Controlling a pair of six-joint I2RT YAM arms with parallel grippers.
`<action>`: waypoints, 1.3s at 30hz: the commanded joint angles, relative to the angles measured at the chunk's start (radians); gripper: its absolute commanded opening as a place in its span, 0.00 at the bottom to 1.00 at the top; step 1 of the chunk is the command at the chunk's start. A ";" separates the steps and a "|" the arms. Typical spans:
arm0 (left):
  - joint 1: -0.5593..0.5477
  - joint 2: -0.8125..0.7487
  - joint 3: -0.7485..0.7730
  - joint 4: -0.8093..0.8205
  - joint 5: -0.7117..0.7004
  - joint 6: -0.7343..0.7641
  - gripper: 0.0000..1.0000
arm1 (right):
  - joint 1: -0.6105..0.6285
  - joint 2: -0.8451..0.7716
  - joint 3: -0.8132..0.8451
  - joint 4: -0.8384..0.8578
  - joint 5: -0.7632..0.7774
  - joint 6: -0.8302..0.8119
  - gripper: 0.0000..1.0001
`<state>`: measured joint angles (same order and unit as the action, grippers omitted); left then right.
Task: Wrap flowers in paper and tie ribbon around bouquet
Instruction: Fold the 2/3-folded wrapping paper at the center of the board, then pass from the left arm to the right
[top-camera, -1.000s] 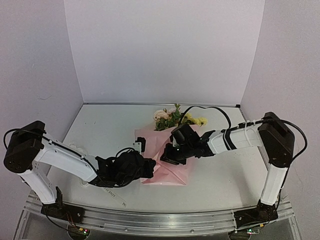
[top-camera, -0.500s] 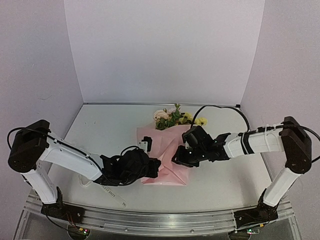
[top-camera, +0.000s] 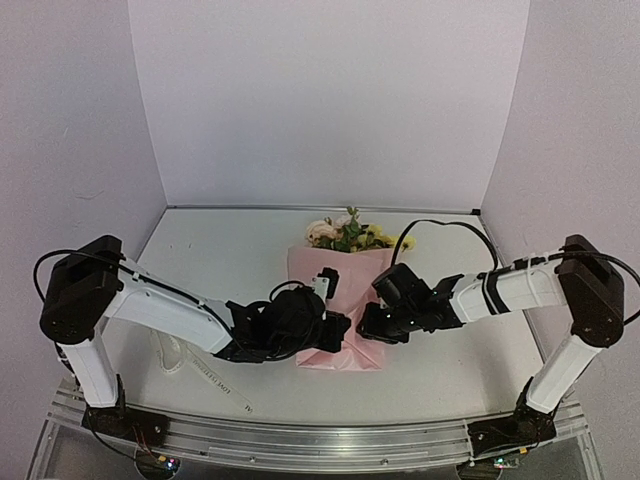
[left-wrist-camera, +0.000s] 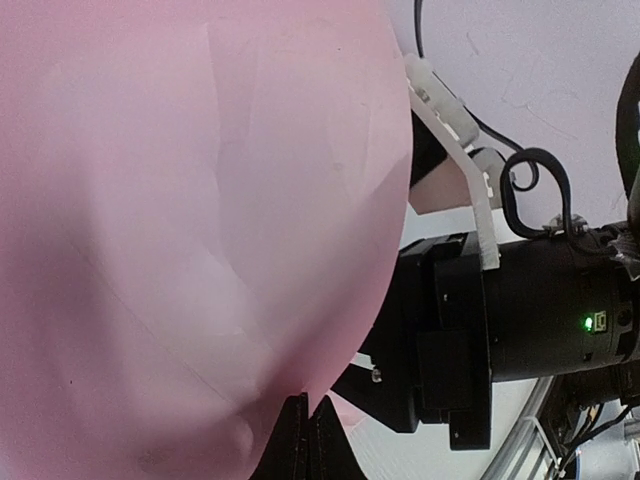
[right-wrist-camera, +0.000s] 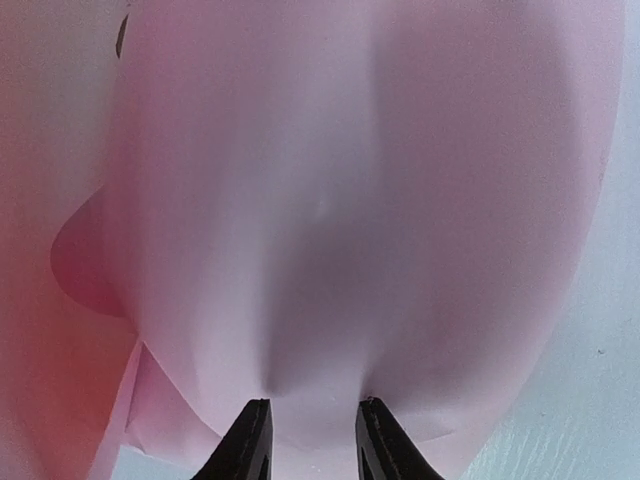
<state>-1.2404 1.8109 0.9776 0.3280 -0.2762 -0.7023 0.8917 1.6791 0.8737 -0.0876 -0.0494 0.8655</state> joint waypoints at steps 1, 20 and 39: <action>0.003 0.064 0.106 -0.033 0.082 0.055 0.00 | -0.002 0.010 -0.025 0.060 0.008 0.027 0.30; 0.011 0.197 0.171 -0.052 0.154 0.054 0.00 | -0.003 -0.266 -0.229 0.153 0.112 0.157 0.37; 0.012 0.218 0.191 -0.045 0.187 0.065 0.00 | -0.200 -0.124 -0.118 0.197 -0.128 0.110 0.41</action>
<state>-1.2331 2.0190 1.1174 0.2708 -0.1098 -0.6538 0.6988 1.5196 0.7017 0.0628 -0.1514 0.9911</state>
